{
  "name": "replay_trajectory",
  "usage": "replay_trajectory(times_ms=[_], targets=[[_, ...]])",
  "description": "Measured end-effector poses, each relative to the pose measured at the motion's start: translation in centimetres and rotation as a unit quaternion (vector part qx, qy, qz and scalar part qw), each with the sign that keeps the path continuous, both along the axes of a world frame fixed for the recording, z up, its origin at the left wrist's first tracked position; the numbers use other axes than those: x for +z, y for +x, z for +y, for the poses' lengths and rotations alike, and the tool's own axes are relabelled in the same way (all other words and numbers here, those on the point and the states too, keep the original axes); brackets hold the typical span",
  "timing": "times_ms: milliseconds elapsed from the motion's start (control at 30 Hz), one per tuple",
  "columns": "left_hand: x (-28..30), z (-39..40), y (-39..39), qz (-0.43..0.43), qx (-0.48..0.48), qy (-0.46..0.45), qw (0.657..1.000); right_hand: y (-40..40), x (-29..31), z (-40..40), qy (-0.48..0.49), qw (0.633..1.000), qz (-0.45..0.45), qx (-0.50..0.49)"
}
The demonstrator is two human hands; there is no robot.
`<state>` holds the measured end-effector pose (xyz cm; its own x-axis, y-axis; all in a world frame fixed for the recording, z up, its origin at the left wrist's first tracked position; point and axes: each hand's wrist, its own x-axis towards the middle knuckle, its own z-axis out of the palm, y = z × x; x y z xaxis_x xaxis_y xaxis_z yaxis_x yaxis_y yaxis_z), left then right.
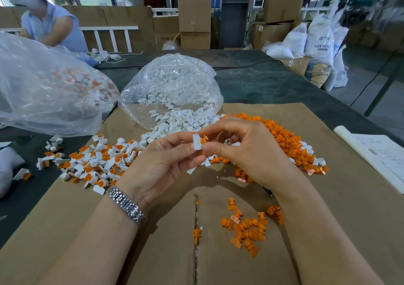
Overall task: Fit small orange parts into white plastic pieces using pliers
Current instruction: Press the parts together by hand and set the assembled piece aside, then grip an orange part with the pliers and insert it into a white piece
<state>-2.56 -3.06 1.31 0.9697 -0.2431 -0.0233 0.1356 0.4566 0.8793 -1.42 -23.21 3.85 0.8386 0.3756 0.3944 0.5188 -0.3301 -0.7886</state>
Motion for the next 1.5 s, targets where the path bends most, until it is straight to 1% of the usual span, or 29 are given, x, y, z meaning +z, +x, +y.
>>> replay_trajectory(times_ms=[200, 333, 500, 633, 700, 767, 800, 833, 900, 933, 1033, 1200, 1267, 1400, 1500], targets=[[0.3, -0.2, -0.3, -0.016, 0.01, 0.017, 1.0, 0.2, -0.4, 0.1, -0.023, 0.999, -0.036, -0.019], [0.1, -0.3, -0.1, -0.001, 0.047, 0.02, 0.999, 0.1, -0.6, 0.4, -0.029, 0.998, -0.048, -0.02], [0.0, -0.4, 0.1, 0.01, 0.062, 0.027, 0.998, 0.0, -0.7, 0.7, -0.048, 0.996, -0.072, -0.028], [-0.1, -0.4, 0.2, 0.027, 0.079, 0.023, 0.996, -0.1, -0.6, 0.7, -0.072, 0.995, -0.054, -0.03], [-0.2, -0.3, 0.3, 0.035, 0.087, 0.019, 0.995, 0.4, -0.4, 0.1, -0.088, 0.994, -0.027, -0.058], [-0.3, -0.2, 0.3, 0.039, 0.097, 0.027, 0.994, 1.0, -0.4, -0.8, -0.153, 0.977, -0.004, -0.147], [-0.3, -0.2, 0.3, 0.04, 0.102, 0.036, 0.993, 1.2, -0.6, -1.3, -0.215, 0.955, 0.015, -0.203], [-0.4, -0.2, 0.3, 0.041, 0.106, 0.043, 0.993, 1.4, -0.8, -1.7, -0.283, 0.925, 0.047, -0.251], [-0.5, -0.1, 0.4, 0.045, 0.113, 0.05, 0.991, 1.4, -1.3, -2.2, -0.39, 0.866, 0.118, -0.29], [-0.5, 0.0, 0.5, 0.046, 0.116, 0.05, 0.991, 1.4, -1.4, -2.4, -0.416, 0.851, 0.137, -0.29], [-0.7, 0.0, 0.7, 0.044, 0.131, 0.053, 0.989, 1.4, -1.5, -2.4, -0.438, 0.837, 0.141, -0.297], [-0.6, 0.0, 0.8, 0.048, 0.15, 0.056, 0.986, 1.3, -1.3, -1.8, -0.466, 0.825, 0.104, -0.304], [-0.6, 0.0, 0.8, 0.057, 0.154, 0.045, 0.985, 1.4, -1.4, -1.7, -0.46, 0.829, 0.108, -0.301], [-0.8, 0.1, 0.9, 0.065, 0.155, 0.025, 0.986, 1.9, -2.0, -2.0, -0.354, 0.879, 0.108, -0.302], [-0.9, 0.3, 1.0, 0.067, 0.153, 0.004, 0.986, 2.0, -1.5, -2.4, -0.294, 0.903, 0.102, -0.295]])
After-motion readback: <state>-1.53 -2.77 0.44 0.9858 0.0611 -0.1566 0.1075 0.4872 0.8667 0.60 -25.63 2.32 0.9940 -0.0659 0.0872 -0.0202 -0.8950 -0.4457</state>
